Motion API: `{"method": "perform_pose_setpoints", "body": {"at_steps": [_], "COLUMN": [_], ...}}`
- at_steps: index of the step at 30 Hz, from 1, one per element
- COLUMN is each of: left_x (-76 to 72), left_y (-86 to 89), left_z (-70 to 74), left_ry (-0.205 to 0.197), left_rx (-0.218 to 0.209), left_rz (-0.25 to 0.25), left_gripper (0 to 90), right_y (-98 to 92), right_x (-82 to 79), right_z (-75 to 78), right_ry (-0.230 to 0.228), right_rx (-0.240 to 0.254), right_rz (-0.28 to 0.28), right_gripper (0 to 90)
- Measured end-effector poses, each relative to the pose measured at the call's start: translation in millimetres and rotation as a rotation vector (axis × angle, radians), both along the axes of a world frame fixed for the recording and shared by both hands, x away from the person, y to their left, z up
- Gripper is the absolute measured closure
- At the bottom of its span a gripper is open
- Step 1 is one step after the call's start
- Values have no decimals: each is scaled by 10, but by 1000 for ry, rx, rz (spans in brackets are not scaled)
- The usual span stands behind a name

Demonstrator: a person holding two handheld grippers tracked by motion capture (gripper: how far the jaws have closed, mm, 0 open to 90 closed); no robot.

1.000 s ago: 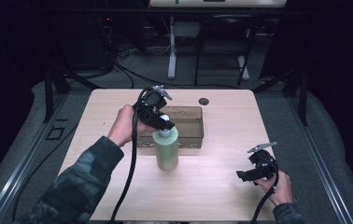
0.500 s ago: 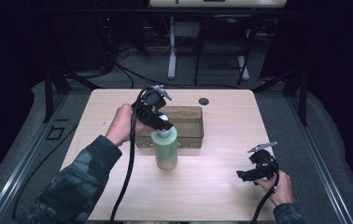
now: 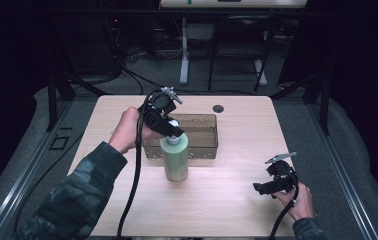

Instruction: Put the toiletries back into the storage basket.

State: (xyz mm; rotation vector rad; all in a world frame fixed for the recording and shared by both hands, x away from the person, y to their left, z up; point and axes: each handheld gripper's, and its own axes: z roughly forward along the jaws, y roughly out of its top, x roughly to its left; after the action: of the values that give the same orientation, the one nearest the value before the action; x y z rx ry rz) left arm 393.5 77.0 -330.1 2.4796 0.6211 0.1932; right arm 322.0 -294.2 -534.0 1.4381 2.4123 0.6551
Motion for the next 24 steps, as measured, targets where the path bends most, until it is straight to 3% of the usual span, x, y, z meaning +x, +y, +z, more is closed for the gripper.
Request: {"method": "perform_pose_setpoints", "body": {"at_steps": [24], "left_x": [22], "left_y": [106], "left_z": [189], "left_ry": [-7], "left_rx": [3], "left_rz": [4], "left_gripper": [628], "right_y": [12], "right_x": [1], "right_z": [0], "right_ry": [-1], "right_rx": [4], "right_rz": [4], "right_gripper": [54]}}
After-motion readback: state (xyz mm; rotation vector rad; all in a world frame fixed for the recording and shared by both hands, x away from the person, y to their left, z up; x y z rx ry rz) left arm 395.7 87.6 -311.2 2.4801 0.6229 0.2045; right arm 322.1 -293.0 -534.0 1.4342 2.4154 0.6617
